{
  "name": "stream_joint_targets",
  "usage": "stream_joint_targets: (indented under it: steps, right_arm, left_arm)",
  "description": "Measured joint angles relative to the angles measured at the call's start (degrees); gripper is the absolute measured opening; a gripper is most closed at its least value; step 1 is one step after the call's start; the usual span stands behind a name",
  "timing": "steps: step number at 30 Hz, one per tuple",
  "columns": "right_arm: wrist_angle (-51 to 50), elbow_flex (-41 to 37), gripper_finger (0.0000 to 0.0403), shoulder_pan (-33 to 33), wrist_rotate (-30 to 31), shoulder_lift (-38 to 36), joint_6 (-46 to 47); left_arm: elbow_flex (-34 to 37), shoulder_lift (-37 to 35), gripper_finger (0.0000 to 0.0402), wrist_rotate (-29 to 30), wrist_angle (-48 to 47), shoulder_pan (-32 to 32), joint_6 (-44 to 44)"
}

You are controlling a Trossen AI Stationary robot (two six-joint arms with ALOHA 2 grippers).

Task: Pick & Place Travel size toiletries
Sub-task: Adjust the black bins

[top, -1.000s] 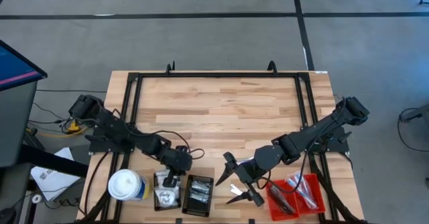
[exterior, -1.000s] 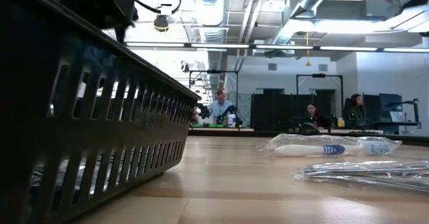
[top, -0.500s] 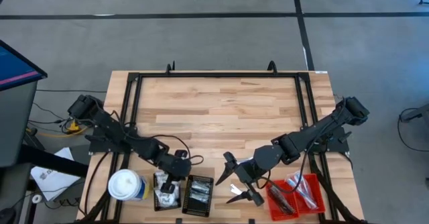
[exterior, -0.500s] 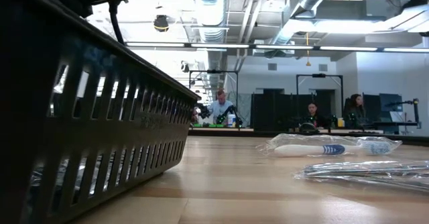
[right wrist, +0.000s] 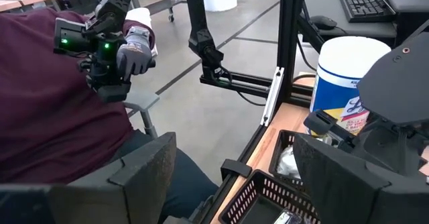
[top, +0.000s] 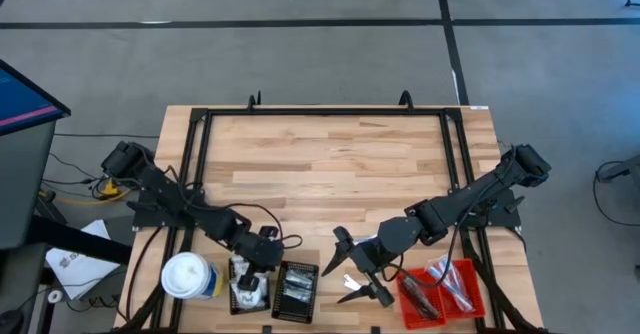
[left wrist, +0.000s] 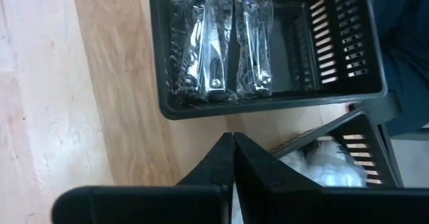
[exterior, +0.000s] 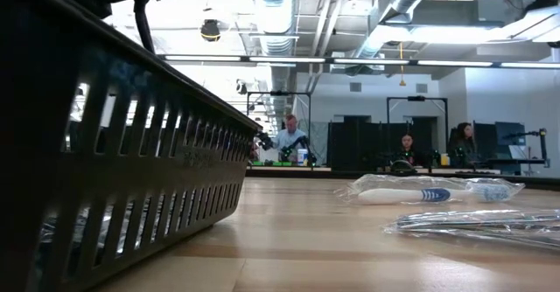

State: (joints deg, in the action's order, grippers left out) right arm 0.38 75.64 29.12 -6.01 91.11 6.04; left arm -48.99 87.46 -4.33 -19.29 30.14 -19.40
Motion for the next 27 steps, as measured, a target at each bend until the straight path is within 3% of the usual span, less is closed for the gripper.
stream_joint_targets:
  steps: [18,23,27]
  right_arm:
    - [0.00,0.00,0.0294,0.00,-0.01,0.00,-0.02]
    - [0.02,0.00,0.0294,0.00,-0.01,0.00,-0.02]
    - [0.02,0.00,0.0294,0.00,-0.01,0.00,-0.02]
  left_arm:
    - [0.00,0.02,0.0000,-0.62,0.04,3.03,-3.48]
    - [-0.11,-1.83,0.0000,6.17,-0.06,1.81,-0.07]
    - [-0.18,-3.27,0.0000,12.05,-7.46,-1.99,0.97]
